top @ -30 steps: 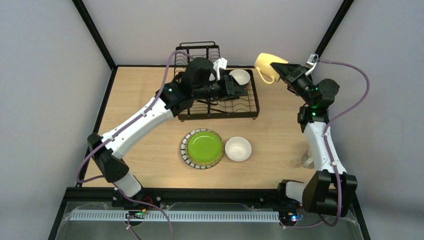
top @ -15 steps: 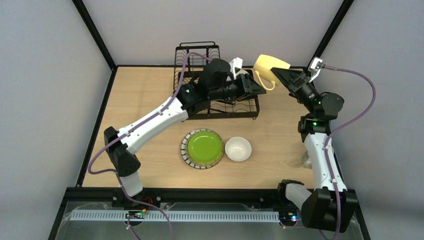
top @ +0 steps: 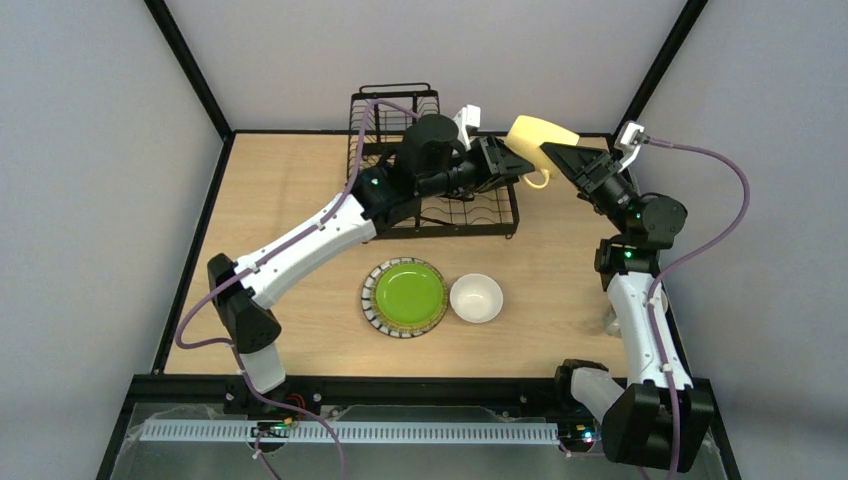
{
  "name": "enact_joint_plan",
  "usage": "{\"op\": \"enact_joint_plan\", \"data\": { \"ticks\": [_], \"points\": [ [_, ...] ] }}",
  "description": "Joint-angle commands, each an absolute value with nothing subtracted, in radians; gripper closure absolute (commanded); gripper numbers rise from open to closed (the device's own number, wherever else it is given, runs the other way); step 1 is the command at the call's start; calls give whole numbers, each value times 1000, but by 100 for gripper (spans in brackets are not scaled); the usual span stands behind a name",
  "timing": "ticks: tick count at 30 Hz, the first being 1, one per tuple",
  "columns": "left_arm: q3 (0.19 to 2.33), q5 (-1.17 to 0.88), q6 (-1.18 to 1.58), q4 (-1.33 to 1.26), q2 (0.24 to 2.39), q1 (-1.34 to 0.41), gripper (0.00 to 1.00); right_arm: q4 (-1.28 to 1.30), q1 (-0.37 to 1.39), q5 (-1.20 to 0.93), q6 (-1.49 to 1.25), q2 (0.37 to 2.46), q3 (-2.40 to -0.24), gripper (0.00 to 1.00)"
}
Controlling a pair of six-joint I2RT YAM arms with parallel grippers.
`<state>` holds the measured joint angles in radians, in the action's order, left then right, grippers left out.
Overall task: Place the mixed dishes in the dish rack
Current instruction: Pass from the right arm to the left
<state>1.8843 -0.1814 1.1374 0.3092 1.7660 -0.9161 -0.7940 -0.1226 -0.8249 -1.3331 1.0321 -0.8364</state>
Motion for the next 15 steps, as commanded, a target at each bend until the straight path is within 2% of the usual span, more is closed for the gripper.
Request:
{"op": "enact_joint_plan", "data": {
  "ticks": [1,10,15],
  "points": [
    [1899,-166,1149,273,1759,-923,6,-911,-111,-807,-1351,996,-844,100],
    [1903,-197,1155,206,1791,-928,31,-921,-104,-798,-1367,988,-837,100],
    [1903,-209,1140,202,1797,-929,57,-922,-104,-789,-1369,987,-828,100]
  ]
}}
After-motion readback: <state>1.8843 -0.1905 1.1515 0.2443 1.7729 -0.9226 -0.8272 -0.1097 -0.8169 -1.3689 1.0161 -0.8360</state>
